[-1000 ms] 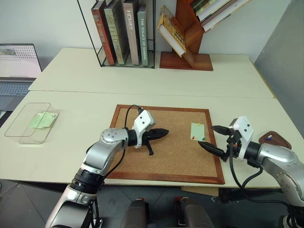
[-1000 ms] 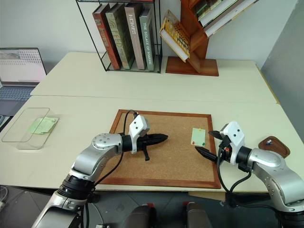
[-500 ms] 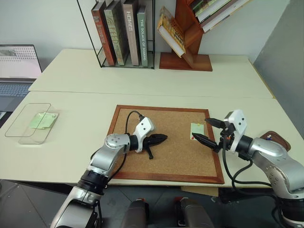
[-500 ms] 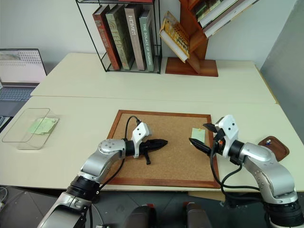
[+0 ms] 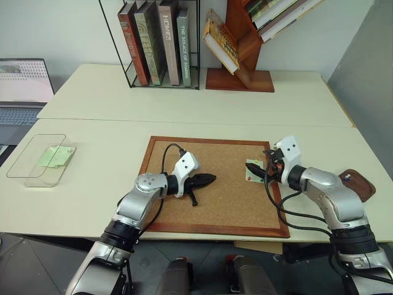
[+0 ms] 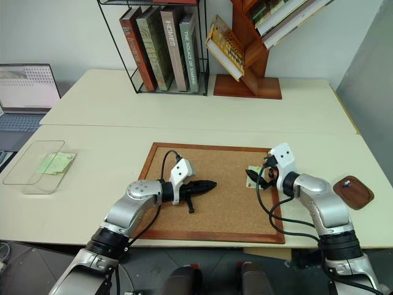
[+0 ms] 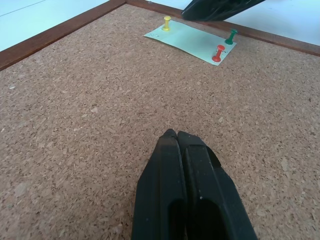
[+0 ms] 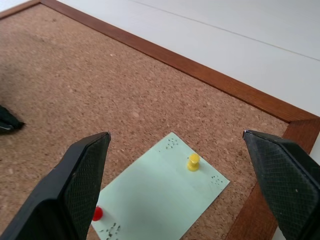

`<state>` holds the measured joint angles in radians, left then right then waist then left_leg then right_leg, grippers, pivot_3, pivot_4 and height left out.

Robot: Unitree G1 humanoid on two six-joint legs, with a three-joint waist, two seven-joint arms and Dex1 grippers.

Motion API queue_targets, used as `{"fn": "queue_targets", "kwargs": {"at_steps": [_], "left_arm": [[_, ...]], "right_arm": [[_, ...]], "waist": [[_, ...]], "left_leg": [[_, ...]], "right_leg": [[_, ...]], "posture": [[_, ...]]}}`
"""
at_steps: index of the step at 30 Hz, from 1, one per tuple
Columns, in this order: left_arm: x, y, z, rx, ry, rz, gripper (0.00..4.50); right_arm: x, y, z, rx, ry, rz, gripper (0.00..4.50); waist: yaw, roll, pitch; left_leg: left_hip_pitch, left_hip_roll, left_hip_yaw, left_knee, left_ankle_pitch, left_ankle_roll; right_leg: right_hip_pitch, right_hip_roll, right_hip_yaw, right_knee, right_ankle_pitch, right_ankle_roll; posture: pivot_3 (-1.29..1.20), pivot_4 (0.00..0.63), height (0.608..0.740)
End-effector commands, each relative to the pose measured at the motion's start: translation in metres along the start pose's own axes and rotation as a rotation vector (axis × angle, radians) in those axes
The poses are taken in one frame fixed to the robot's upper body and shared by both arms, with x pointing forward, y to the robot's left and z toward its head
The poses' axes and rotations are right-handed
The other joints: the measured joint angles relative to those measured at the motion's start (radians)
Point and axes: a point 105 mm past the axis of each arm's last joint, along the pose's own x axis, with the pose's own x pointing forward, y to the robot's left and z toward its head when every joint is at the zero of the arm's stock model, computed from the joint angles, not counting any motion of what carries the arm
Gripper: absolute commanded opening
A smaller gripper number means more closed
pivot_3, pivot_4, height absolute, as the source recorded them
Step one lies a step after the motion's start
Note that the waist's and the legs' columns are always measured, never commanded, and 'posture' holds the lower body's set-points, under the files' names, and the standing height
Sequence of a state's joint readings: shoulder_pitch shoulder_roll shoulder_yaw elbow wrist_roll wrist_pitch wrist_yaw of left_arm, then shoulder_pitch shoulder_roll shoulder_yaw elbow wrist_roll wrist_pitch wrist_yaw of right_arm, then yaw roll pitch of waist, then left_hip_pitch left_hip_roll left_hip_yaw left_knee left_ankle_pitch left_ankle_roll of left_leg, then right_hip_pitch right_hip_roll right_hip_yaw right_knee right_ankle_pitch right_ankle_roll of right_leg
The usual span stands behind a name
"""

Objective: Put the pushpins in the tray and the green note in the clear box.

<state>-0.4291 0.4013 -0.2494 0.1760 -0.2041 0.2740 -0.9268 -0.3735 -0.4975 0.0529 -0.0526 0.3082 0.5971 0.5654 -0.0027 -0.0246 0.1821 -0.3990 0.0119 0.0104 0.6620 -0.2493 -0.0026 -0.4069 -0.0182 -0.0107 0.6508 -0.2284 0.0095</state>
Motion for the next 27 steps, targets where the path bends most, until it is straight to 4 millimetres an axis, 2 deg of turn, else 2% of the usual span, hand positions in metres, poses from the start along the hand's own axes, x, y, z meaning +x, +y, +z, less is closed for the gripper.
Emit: {"fn": "queue_targets", "kwargs": {"at_steps": [1,13,20,27], "left_arm": [[-0.003,-0.002,-0.015,-0.027,0.051,0.007,0.00],[-0.003,-0.003,-0.015,-0.022,0.054,0.005,0.00],[-0.003,-0.002,-0.017,-0.019,0.061,0.004,0.00],[-0.003,-0.004,-0.018,-0.021,0.062,-0.001,0.00]], "right_arm": [[0.002,-0.005,0.011,-0.034,-0.038,-0.018,3.90],[0.012,-0.006,0.000,-0.053,-0.018,-0.034,1.31],[0.010,-0.007,0.005,-0.073,-0.029,-0.040,0.06],[0.007,0.004,0.022,-0.074,-0.101,0.001,0.06]], "waist": [[0.000,0.000,0.000],[-0.001,0.000,0.000],[-0.001,0.000,0.000],[-0.002,0.000,0.000]], "left_leg": [[0.000,0.000,0.000,0.000,0.000,0.000],[0.000,0.000,0.000,0.000,0.000,0.000],[0.000,0.000,0.000,0.000,0.000,0.000],[0.000,0.000,0.000,0.000,0.000,0.000]], "right_leg": [[0.000,0.000,0.000,0.000,0.000,0.000],[0.000,0.000,0.000,0.000,0.000,0.000],[0.000,0.000,0.000,0.000,0.000,0.000],[0.000,0.000,0.000,0.000,0.000,0.000]], "posture": [[0.00,0.150,0.740],[0.00,0.150,0.740],[0.00,0.150,0.740],[0.00,0.150,0.740]]}}
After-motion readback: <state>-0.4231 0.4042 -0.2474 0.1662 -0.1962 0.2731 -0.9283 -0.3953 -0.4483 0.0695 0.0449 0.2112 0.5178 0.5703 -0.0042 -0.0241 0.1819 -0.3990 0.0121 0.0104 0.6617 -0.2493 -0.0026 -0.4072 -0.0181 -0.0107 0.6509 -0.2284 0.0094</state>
